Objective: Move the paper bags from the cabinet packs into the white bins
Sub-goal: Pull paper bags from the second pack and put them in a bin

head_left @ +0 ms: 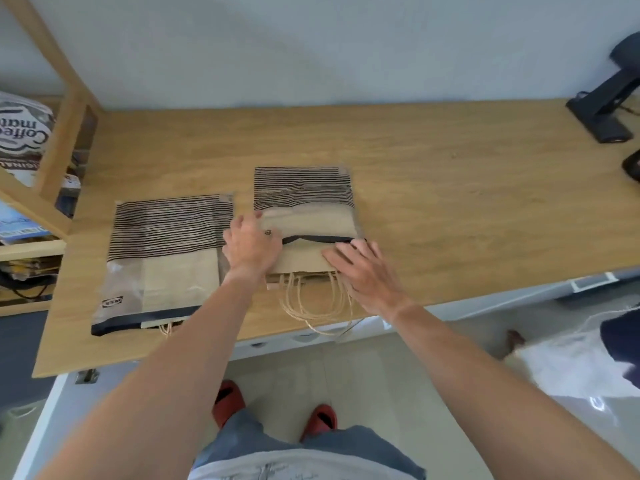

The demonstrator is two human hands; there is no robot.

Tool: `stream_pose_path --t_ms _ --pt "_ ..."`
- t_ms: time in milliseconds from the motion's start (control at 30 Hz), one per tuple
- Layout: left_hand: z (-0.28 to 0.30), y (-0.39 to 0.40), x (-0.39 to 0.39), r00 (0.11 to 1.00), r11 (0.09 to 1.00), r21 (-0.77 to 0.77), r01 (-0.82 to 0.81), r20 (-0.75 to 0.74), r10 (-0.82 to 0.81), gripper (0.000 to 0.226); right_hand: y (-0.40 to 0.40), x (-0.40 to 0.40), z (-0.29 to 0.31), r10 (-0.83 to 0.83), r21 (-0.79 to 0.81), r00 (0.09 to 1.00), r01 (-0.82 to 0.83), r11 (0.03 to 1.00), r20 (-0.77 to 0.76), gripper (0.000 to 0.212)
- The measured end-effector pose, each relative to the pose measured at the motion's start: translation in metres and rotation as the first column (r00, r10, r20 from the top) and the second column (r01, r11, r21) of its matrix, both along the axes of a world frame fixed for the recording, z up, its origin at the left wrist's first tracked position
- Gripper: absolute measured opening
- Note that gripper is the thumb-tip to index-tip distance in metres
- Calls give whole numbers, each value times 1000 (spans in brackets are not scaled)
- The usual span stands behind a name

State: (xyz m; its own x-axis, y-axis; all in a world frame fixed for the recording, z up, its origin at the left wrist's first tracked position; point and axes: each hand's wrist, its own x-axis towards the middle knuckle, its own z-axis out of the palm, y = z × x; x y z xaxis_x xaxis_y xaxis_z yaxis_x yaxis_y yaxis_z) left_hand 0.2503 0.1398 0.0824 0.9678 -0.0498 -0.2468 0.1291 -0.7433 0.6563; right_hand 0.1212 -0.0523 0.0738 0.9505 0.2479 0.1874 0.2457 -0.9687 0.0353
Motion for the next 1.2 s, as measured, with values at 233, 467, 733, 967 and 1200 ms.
stream_pose_path --t_ms 233,467,733,967,1200 --pt "-8 -43 -21 827 773 292 562 -207 -523 68 9 -34 -13 119 -29 992 -120 992 -51 46" --pt "-22 -47 -38 912 908 91 409 -9 -410 68 16 -71 -29 81 80 975 -66 995 -206 72" --pt "-12 -37 -82 988 992 82 -92 131 81 43 1 -40 -29 -71 225 987 103 969 -145 49" --pt "-13 -12 -86 874 939 -70 -338 -393 285 86 -17 -43 -41 12 273 959 69 960 -284 65" --pt "-19 -6 -76 818 930 -140 -340 -532 219 63 -28 -46 -29 79 418 890 132 899 -450 85"
